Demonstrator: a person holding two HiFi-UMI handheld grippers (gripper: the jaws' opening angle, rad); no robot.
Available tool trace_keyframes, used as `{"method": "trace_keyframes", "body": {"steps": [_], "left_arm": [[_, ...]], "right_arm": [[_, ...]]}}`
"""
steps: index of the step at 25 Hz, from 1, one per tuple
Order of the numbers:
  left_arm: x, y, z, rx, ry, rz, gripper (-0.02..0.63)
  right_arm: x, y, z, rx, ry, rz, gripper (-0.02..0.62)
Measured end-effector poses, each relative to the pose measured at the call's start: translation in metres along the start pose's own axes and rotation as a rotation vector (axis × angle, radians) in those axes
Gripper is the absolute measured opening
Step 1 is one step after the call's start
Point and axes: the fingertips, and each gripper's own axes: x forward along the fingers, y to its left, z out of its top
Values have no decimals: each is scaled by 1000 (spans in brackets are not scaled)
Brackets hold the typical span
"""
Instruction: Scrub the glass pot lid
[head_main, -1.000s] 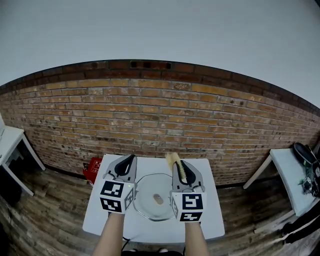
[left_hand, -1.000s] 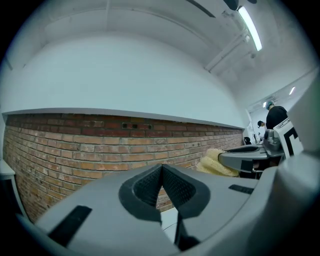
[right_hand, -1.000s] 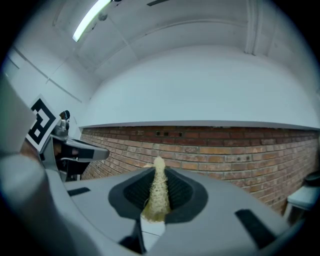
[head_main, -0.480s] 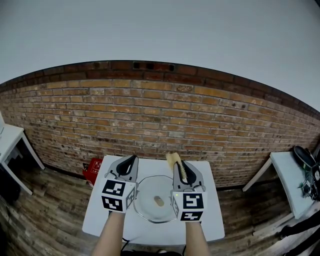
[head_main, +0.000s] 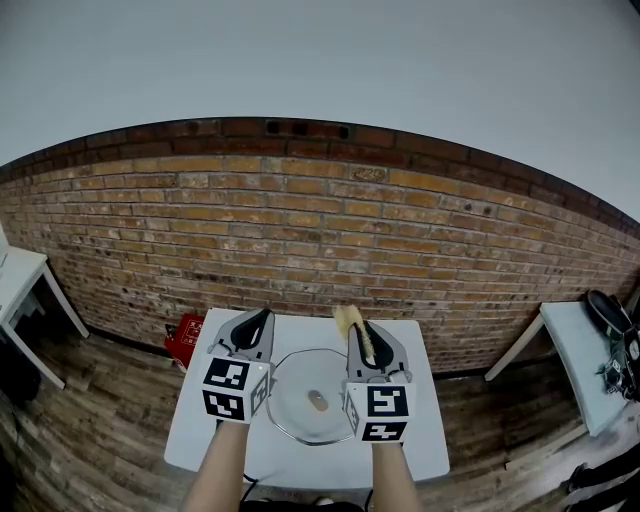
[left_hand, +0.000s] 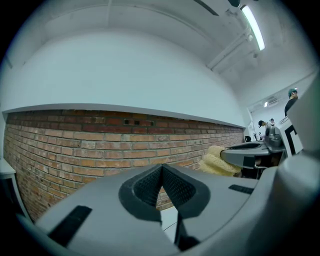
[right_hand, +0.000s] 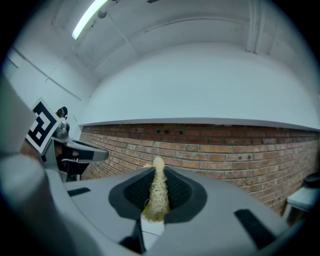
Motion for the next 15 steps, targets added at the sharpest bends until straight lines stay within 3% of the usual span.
{"method": "trace_keyframes", "body": {"steps": [15], "left_arm": [[2,-4,-2,3,5,-12,11]], "right_arm": [[0,1,0,0,-6,2,57]]}}
